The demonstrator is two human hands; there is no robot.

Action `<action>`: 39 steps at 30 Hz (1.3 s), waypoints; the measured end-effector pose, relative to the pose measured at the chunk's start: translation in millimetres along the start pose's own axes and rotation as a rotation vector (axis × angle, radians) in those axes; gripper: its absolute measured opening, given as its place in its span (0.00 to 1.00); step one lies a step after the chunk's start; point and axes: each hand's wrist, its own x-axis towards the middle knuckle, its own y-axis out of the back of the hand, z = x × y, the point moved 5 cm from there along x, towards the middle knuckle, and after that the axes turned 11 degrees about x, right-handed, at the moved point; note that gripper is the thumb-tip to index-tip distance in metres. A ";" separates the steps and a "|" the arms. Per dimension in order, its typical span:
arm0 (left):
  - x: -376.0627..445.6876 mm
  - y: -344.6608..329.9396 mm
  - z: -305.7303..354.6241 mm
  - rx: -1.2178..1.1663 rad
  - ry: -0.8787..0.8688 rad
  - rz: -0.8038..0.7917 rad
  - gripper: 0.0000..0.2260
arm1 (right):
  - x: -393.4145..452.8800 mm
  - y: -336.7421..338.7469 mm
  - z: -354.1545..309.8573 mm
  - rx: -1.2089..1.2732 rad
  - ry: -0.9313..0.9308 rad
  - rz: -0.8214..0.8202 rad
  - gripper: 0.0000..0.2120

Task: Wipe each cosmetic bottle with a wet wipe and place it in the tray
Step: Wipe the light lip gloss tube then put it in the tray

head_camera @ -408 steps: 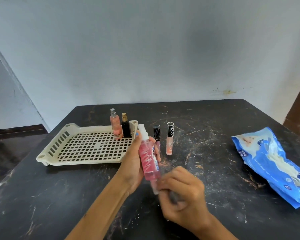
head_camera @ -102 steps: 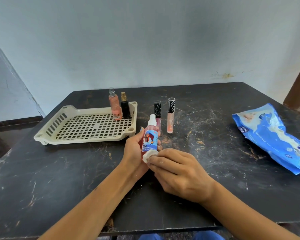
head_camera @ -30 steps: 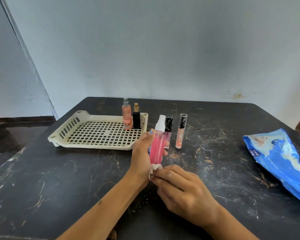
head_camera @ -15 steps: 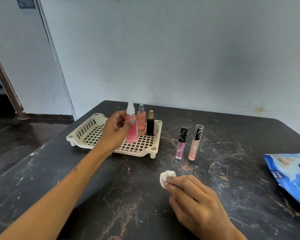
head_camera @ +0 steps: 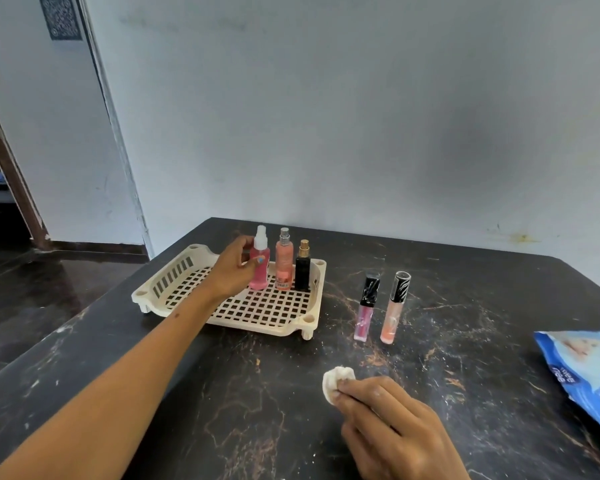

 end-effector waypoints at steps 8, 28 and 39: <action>-10.9 27.2 21.3 0.081 -0.008 0.216 0.35 | -1.8 -1.3 3.6 0.017 -0.026 0.025 0.06; -63.8 -88.0 204.5 0.810 -0.556 -0.101 0.11 | -4.8 4.9 10.7 -0.025 -0.083 0.147 0.14; -86.7 -25.3 194.9 0.232 -0.476 -0.099 0.10 | -14.3 22.9 43.2 0.052 -0.498 0.241 0.17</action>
